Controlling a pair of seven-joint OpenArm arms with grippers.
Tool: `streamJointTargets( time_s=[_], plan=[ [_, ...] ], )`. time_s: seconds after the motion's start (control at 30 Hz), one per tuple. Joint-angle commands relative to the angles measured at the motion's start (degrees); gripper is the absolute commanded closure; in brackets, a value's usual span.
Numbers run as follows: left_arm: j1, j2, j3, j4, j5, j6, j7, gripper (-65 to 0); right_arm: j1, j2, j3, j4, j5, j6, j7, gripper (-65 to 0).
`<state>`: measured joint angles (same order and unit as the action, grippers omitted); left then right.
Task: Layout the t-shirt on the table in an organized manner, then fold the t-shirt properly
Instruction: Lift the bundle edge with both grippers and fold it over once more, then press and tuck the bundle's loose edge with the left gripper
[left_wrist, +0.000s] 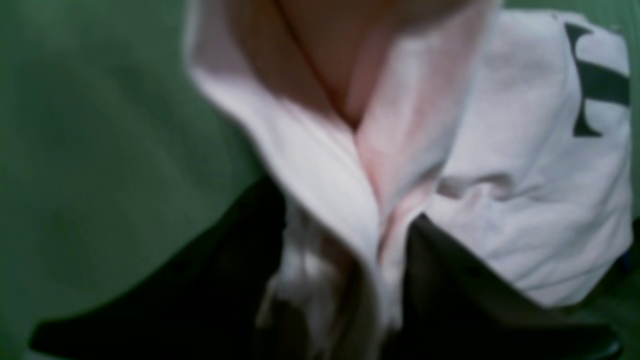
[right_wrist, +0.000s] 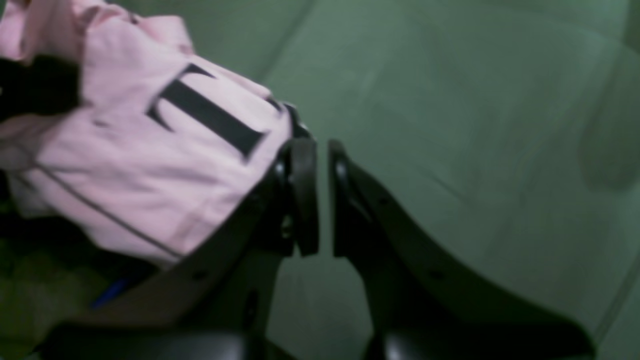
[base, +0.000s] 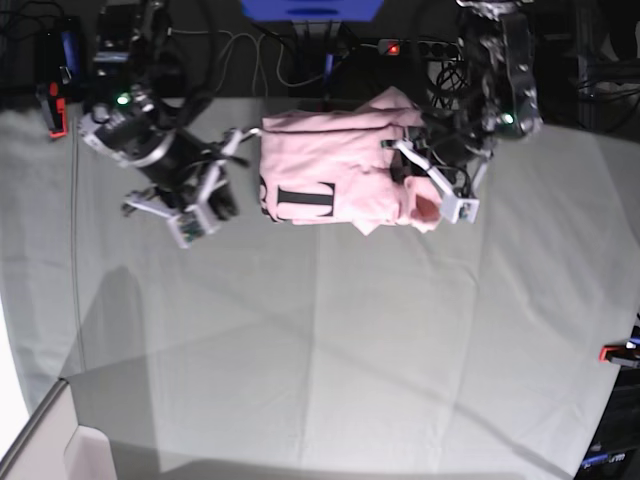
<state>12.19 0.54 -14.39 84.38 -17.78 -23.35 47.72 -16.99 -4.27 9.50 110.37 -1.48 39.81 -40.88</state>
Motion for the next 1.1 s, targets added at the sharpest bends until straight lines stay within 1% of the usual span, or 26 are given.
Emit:
streamJointTargets(
  time_s=[0.0, 0.13, 0.27, 0.33, 0.4, 0.53, 0.67, 0.73, 0.8, 0.87, 1.07],
  plan=[
    [-1.7, -0.8, 1.6, 0.7, 1.1, 0.5, -0.9, 0.0, 0.7, 0.6, 1.5, 1.2, 0.4, 0.2, 1.3, -3.1],
    [-6.8, -4.7, 10.0, 0.1, 1.6, 0.5, -1.0, 0.0, 1.8, 0.7, 9.7, 1.1, 0.4, 0.2, 1.4, -3.0],
    [-14.5, -8.3, 20.1, -4.8, 2.1, 0.5, -1.5, 0.0, 4.7, 0.4, 18.6, 1.0, 0.5, 0.2, 1.0, -3.0],
    [-19.7, -9.5, 26.1, -8.6, 2.2, 0.5, -1.5, 0.0, 5.3, 0.4, 22.5, 1.0, 0.5, 0.2, 0.9, -3.0],
    [-25.2, -9.8, 31.8, -12.0, 3.4, 0.5, -1.5, 0.0, 6.1, 0.5, 25.6, 1.0, 0.5, 0.2, 0.9, -3.0],
    [-33.1, -8.8, 40.5, -17.3, 6.5, 0.5, -1.5, 0.0, 6.4, 0.6, 30.4, 1.0, 0.5, 0.2, 0.9, -3.0],
    [-40.7, -5.1, 48.2, -24.3, 9.5, 0.5, -1.6, 0.0, 6.4, 0.6, 35.0, 0.9, 0.5, 0.2, 1.3, -3.1],
    [-43.4, -2.5, 51.4, -28.1, 11.8, 0.5, -1.6, 0.0, 6.4, 0.7, 37.0, 0.9, 0.5, 0.2, 1.3, -3.1],
    [-44.8, -0.9, 52.6, -30.4, 13.9, 0.5, -1.7, 0.0, 6.4, 0.7, 38.6, 0.9, 0.5, 0.2, 1.3, -3.1],
    [-45.5, 0.7, 53.0, -31.9, 15.8, 0.5, -2.9, 0.0, 6.4, 0.7, 39.8, 0.9, 0.6, 0.2, 1.3, -3.1],
    [-45.5, 3.6, 54.2, -33.6, 22.9, 0.5, -11.5, 0.0, 6.2, 0.7, 41.0, 0.9, 0.6, 0.2, 1.3, -3.1]
  ],
)
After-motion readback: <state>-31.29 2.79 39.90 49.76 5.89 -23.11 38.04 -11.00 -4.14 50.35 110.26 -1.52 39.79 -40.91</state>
